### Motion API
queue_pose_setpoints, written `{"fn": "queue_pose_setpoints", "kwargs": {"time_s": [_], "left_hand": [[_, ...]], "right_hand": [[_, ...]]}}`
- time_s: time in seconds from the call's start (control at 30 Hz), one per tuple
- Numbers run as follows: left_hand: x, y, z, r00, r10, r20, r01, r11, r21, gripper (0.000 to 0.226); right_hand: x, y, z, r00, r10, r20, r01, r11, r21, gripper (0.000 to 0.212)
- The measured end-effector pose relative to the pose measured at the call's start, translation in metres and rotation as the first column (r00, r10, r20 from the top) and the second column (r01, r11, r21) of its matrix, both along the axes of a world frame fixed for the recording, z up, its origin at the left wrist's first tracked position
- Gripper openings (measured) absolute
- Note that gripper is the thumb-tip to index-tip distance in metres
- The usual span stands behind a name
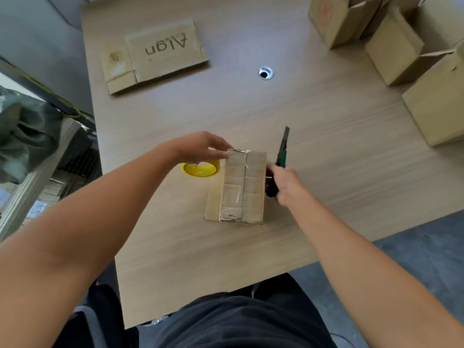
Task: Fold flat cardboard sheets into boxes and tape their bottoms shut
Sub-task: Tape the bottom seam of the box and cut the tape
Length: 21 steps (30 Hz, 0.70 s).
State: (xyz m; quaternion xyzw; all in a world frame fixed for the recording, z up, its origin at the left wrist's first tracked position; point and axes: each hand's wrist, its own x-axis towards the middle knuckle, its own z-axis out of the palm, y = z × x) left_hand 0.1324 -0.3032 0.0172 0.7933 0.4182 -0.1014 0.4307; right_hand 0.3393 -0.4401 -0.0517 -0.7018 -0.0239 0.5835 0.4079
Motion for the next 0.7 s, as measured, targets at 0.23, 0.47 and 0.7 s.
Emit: {"fn": "queue_pose_setpoints", "kwargs": {"time_s": [0.23,0.47,0.7], "left_hand": [[-0.023,-0.039,-0.025,0.973,0.213,0.094,-0.204,0.974,-0.098,0.027],[-0.015,-0.069,-0.034,0.943,0.321,0.084,-0.326,0.945,0.044,0.03],[-0.027,-0.093,-0.03,0.909,0.409,0.085,-0.415,0.905,0.092,0.031]], "right_hand": [[0.001,0.002,0.026,0.878,0.295,0.377,-0.275,0.955,-0.107,0.031],[-0.029,-0.018,0.077,0.207,0.549,0.81,-0.781,0.592,-0.201,0.038],[-0.05,-0.037,0.078,-0.013,0.705,0.709,-0.823,0.395,-0.408,0.057]]}}
